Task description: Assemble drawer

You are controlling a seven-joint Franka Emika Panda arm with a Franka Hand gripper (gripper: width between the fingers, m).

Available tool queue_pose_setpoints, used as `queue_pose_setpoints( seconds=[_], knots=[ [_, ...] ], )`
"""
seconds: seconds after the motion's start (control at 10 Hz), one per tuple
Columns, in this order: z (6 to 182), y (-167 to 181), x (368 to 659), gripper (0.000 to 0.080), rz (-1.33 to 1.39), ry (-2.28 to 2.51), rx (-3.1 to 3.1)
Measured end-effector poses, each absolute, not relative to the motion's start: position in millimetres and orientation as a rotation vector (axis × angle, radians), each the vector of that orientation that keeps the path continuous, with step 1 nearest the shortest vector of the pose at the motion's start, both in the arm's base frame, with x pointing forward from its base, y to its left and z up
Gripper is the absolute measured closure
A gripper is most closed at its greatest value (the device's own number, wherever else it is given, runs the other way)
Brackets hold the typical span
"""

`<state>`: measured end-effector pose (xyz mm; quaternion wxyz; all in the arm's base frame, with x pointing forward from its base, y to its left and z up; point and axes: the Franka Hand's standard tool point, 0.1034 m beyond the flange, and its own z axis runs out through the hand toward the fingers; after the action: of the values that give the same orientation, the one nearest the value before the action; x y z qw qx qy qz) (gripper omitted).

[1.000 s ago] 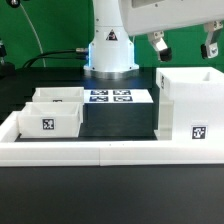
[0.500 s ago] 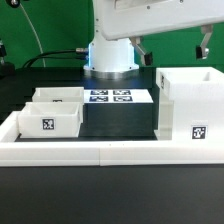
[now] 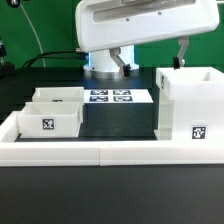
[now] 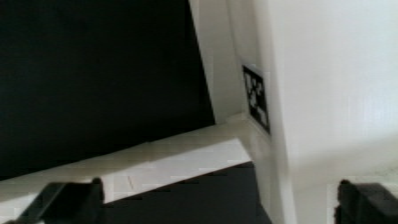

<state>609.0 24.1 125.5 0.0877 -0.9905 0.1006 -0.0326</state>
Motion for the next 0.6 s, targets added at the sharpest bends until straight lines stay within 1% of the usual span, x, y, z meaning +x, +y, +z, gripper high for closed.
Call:
queue_pose_setpoints(
  seconds=[0.2,0.4,0.6],
  knots=[
    [123.6,19.2,605.0,0.0150,-0.078,0.215,-3.002],
    [125.5,2.9,597.8,0.0150,-0.070,0.184,-3.052],
    [120.8,-20.7,588.9,0.0150,-0.070,0.182,-3.071]
  ],
)
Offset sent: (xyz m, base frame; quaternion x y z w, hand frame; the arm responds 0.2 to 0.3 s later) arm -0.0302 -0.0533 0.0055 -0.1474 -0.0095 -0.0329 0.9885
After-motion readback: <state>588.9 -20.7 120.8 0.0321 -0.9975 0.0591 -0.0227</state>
